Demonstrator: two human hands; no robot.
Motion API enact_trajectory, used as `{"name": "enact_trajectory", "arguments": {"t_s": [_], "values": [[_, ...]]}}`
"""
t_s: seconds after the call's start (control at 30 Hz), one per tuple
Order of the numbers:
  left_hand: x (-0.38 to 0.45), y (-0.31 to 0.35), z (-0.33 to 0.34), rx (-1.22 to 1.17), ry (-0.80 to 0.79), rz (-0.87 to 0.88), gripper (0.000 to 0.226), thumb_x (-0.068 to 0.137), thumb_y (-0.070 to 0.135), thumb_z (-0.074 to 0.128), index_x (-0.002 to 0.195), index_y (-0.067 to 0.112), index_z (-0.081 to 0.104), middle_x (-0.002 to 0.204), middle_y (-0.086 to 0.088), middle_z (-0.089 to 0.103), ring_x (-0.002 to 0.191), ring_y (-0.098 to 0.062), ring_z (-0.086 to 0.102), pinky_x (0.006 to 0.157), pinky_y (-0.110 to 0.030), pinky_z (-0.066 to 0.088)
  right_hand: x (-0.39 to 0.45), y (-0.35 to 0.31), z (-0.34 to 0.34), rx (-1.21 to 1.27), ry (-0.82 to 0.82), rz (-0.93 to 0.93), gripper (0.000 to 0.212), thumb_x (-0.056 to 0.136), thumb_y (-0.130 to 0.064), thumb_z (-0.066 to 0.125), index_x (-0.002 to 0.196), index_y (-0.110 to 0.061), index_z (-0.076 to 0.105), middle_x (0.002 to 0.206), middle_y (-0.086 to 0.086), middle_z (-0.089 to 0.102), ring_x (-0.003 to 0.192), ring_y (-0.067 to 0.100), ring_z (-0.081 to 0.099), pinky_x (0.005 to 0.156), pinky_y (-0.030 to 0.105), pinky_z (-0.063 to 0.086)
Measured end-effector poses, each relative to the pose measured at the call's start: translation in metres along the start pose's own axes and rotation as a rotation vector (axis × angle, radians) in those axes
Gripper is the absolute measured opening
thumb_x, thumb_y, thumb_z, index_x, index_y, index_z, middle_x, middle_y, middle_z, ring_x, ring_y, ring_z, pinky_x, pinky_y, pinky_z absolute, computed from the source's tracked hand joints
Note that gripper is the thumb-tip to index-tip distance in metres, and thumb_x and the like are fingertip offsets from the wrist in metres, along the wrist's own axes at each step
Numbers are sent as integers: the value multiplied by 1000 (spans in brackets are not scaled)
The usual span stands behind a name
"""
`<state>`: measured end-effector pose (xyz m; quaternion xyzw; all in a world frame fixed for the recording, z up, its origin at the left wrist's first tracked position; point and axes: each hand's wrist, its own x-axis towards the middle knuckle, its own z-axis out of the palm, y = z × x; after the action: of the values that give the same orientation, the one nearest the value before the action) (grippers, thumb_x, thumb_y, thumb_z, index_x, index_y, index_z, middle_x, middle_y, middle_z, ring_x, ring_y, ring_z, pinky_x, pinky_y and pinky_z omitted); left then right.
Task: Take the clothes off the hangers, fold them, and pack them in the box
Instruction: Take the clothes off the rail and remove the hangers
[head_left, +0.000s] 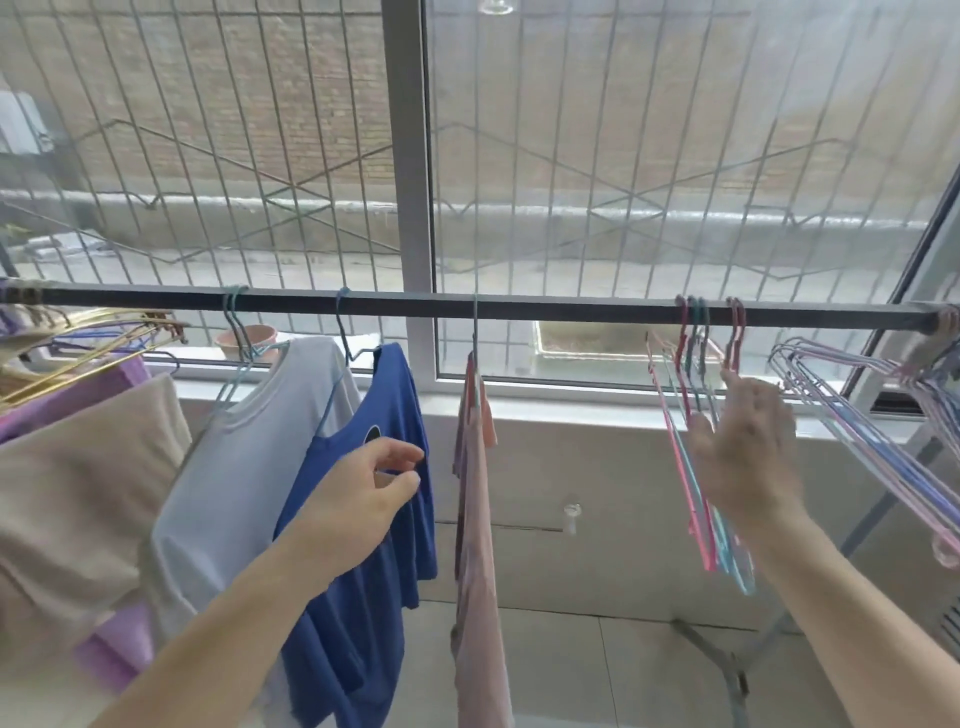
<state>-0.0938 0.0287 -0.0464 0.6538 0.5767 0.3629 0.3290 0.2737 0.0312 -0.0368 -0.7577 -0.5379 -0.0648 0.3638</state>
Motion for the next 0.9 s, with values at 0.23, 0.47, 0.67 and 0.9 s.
{"name": "enact_trajectory", "arguments": {"t_s": [0.23, 0.47, 0.67, 0.9], "values": [[70, -38, -58, 52, 295, -196, 51, 100, 20, 54, 150, 15, 43, 139, -3, 55, 121, -24, 55, 99, -36, 46, -14, -149, 80, 570, -601, 95, 59, 98, -34, 59, 151, -18, 38, 139, -2, 53, 122, 20, 54, 90, 32, 42], [115, -39, -51, 82, 3, -132, 17, 98, 8, 58, 112, 17, 59, 100, -4, 64, 97, -22, 62, 71, -23, 48, 11, -228, 150, 651, -564, 186, 32, 100, -19, 56, 130, -8, 52, 113, 9, 68, 104, 26, 66, 96, 47, 54], [112, -15, -34, 216, -228, 36, 15, 103, 12, 47, 99, 13, 61, 89, -8, 61, 76, -24, 56, 55, -21, 42, -5, -277, 164, 909, -591, 447, 11, 93, 6, 60, 84, 1, 64, 67, 15, 64, 44, 16, 59, 43, 23, 45], [130, -98, -166, 374, 469, -157, 43, 97, 28, 58, 135, 9, 56, 134, -22, 55, 124, -39, 50, 102, -43, 40, 0, -268, 169, 964, -639, 442, 11, 99, -7, 59, 91, -5, 67, 75, 9, 68, 67, 18, 62, 68, 27, 48]]}}
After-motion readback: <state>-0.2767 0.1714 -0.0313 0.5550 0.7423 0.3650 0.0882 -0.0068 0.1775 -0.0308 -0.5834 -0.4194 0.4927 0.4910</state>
